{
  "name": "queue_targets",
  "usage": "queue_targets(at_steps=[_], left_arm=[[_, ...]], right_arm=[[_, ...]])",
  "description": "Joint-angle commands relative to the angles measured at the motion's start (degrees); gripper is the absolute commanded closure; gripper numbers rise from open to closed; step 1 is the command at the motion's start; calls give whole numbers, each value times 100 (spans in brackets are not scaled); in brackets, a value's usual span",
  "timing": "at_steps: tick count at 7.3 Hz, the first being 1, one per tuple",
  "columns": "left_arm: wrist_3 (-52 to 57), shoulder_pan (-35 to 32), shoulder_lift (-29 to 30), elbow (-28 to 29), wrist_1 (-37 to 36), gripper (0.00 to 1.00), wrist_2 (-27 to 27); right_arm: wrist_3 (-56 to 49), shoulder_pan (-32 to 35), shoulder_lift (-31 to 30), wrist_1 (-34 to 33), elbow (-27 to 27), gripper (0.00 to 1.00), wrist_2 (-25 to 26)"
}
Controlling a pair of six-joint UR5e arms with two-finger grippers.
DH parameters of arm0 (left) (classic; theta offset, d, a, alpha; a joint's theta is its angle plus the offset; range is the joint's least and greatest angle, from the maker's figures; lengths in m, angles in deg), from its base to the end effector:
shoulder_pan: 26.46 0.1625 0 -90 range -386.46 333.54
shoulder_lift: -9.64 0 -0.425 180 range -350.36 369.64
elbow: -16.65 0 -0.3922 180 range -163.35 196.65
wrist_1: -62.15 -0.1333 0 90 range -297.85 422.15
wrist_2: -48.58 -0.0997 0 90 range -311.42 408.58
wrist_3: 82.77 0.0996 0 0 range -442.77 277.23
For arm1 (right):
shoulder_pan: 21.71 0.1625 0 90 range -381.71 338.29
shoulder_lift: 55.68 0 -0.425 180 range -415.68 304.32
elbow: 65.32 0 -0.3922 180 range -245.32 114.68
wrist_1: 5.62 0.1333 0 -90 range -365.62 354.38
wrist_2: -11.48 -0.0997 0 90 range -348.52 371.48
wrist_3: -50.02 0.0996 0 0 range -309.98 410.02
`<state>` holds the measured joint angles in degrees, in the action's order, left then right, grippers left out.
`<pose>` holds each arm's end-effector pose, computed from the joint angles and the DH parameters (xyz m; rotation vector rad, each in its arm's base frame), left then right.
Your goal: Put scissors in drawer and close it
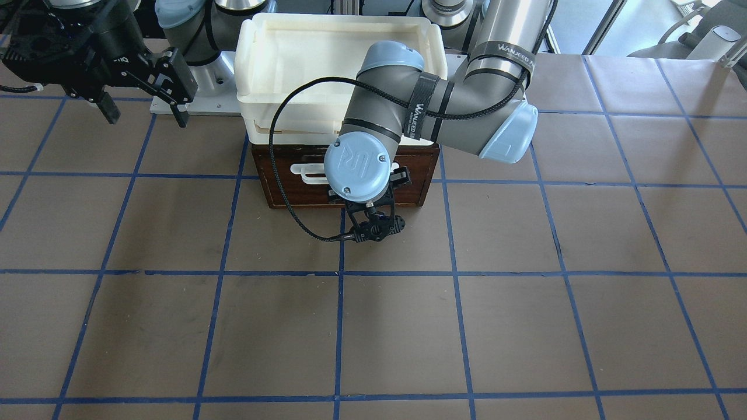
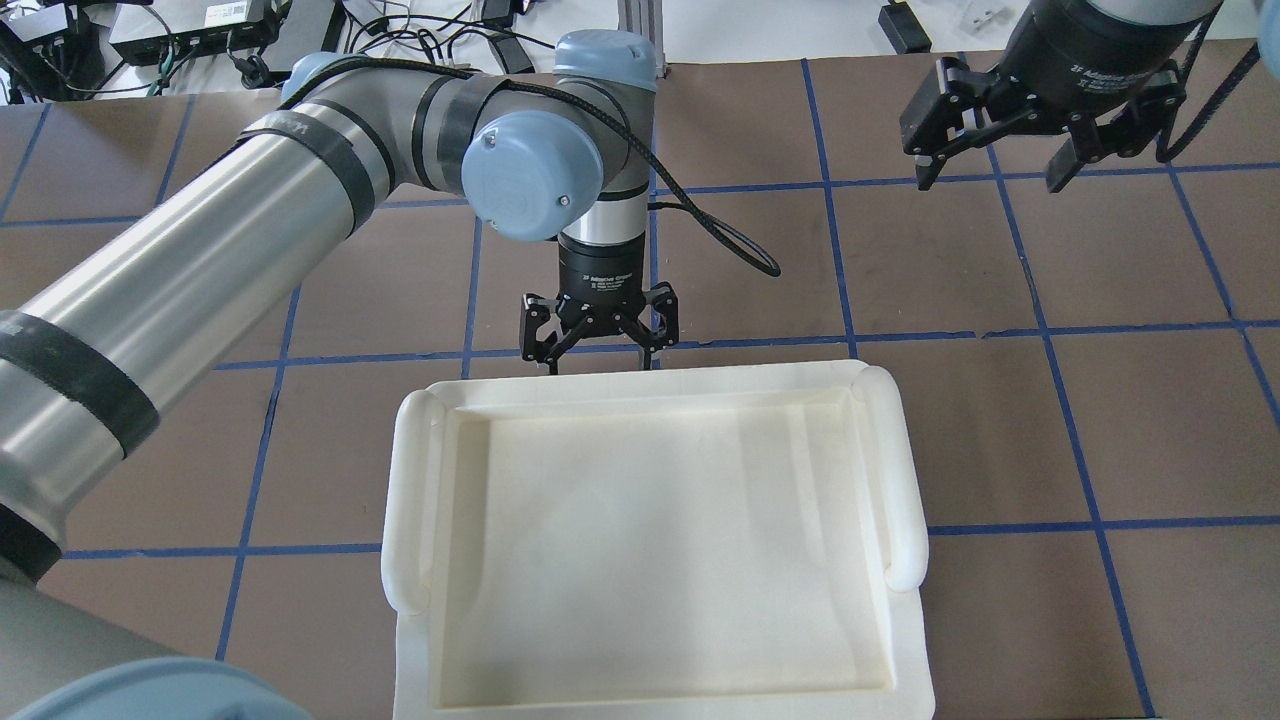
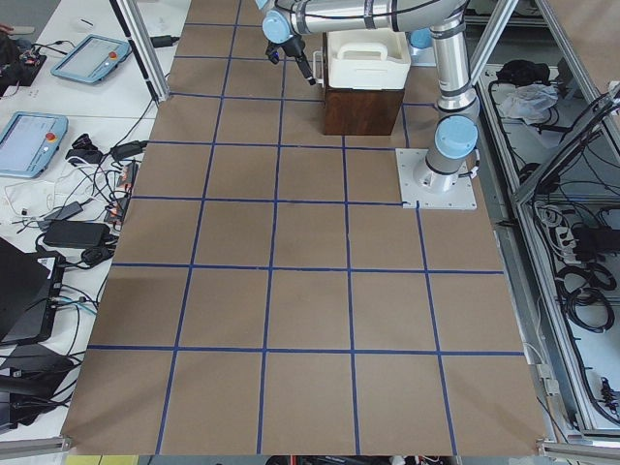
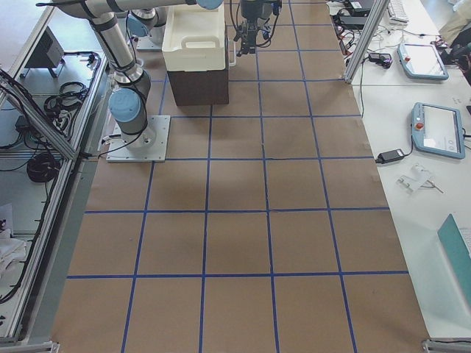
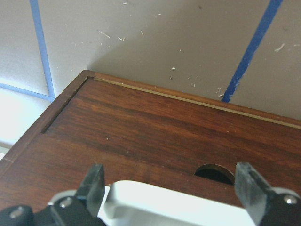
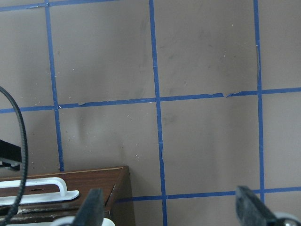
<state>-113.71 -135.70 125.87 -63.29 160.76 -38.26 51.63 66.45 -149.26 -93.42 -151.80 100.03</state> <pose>-0.3332 -0.5334 0.3024 -0.3178 2.9266 0.6201 0.1206 -0.4746 0.5445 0.0920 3.1123 -0.1333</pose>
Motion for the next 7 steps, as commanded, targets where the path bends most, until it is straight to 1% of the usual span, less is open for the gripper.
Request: queue_targets(at_steps=[1, 2, 4, 5, 6, 7], left_arm=[[1074, 550, -117, 503, -491, 0, -26], [1820, 771, -248, 583, -605, 0, -87], [2021, 965, -609, 593, -912, 0, -114], [2038, 1184, -819, 602, -922, 0, -105], [2543, 1464, -1038, 584, -914, 0, -566], [2566, 1728, -1241, 506, -835, 0, -528]], right_arm=[[6, 0, -2, 0, 0, 0, 4], [-12, 0, 6, 0, 0, 0, -5], [-21, 0, 6, -9, 0, 0, -5], [-21, 0, 6, -9, 0, 0, -5], [-21, 0, 6, -9, 0, 0, -5], [-29, 9, 6, -9, 0, 0, -5]])
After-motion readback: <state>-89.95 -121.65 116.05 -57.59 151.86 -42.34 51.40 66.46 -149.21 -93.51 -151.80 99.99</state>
